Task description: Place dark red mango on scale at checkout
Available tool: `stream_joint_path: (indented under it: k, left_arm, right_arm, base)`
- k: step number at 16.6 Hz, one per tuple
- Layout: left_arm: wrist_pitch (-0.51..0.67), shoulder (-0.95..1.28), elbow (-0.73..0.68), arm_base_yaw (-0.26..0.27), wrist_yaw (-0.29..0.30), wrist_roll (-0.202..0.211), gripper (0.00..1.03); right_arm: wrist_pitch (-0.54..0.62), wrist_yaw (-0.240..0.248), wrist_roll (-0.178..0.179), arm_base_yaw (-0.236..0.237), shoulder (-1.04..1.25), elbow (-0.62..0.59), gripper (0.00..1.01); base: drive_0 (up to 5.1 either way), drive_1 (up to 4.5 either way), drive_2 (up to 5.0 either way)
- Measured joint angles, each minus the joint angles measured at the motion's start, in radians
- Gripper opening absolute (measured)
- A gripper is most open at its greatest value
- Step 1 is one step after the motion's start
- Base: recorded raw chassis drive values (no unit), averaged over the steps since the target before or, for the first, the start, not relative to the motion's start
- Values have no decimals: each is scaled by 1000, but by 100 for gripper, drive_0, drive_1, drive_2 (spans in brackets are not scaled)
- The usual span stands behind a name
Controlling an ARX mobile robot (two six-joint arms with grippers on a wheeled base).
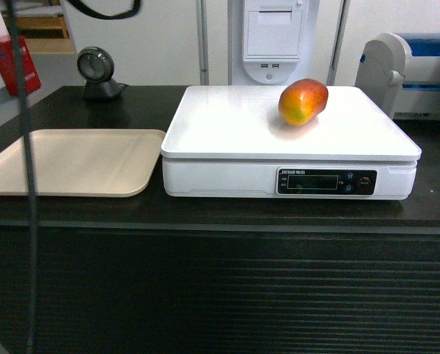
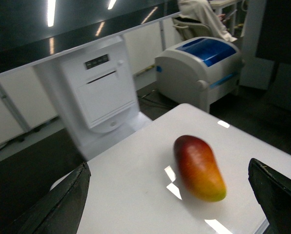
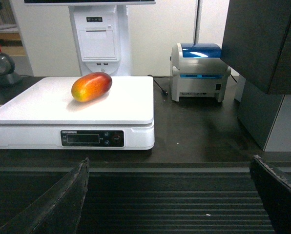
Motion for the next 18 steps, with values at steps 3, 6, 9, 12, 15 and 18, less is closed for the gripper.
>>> stream_joint_path:
  k: [3, 6, 9, 12, 15, 18]
  left_arm:
    - [116, -129, -138, 115, -142, -48, 93]
    - [450, -598, -935, 246, -367, -176, 2]
    - [470, -687, -1042, 304, -322, -178, 2]
    - [466, -781, -1143, 310, -312, -179, 2]
    - [444, -872, -1207, 309, -312, -179, 2]
    - [401, -961, -1260, 309, -312, -179, 2]
  right_arm:
    - [0, 0, 0, 0, 0, 0, 98]
    - [0, 0, 0, 0, 0, 0, 98]
    - [0, 0, 0, 0, 0, 0, 98]
    - [0, 0, 0, 0, 0, 0, 98]
    - [0, 0, 0, 0, 0, 0, 98]
    - [0, 0, 0, 0, 0, 0, 98]
  base:
    - [0, 0, 0]
    - [0, 0, 0]
    - [0, 0, 0]
    - [0, 0, 0]
    - [0, 0, 0]
    - [0, 0, 0]
